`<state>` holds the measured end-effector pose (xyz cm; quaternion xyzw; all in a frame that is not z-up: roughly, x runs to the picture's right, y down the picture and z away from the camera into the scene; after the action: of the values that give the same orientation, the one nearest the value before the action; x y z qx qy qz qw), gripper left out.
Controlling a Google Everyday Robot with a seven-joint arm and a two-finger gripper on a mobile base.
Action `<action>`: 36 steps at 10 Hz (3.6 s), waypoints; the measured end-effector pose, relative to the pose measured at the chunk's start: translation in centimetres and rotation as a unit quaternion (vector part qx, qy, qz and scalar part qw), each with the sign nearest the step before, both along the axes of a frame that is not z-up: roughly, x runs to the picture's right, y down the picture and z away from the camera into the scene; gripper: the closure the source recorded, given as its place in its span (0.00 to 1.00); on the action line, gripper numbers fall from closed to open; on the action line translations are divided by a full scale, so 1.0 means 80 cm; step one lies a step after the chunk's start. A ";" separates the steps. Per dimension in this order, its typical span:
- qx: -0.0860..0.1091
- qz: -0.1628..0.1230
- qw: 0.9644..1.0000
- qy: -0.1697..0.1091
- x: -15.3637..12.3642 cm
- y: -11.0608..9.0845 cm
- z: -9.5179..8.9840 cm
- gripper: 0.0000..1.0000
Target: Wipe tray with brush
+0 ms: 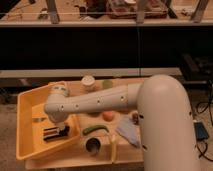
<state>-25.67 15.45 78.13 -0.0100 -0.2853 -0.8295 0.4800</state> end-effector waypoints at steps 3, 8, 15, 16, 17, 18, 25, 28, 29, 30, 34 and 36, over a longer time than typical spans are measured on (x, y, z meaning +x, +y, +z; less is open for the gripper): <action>0.010 -0.012 1.000 0.005 -0.033 -0.031 0.025 0.90; 0.004 -0.047 0.999 -0.023 -0.099 -0.015 0.028 0.90; -0.009 -0.076 0.995 -0.066 -0.088 0.055 -0.034 0.90; -0.008 -0.070 0.996 -0.062 -0.071 0.055 -0.038 0.90; -0.007 -0.063 0.996 -0.056 -0.053 0.053 -0.039 0.90; -0.005 -0.051 0.998 -0.044 -0.029 0.048 -0.038 0.90; -0.008 -0.023 1.000 -0.013 -0.008 -0.033 0.025 0.90; -0.015 -0.038 0.999 -0.024 -0.059 -0.048 0.045 0.90; -0.020 -0.045 0.998 -0.032 -0.078 -0.045 0.046 0.90; -0.022 -0.051 0.998 -0.038 -0.086 -0.042 0.048 0.90; -0.023 -0.076 0.994 -0.073 -0.103 -0.005 0.018 0.90; -0.022 -0.089 0.993 -0.080 -0.101 0.014 -0.002 0.90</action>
<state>-33.74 16.58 77.94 0.0207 -0.3388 -0.8606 0.3796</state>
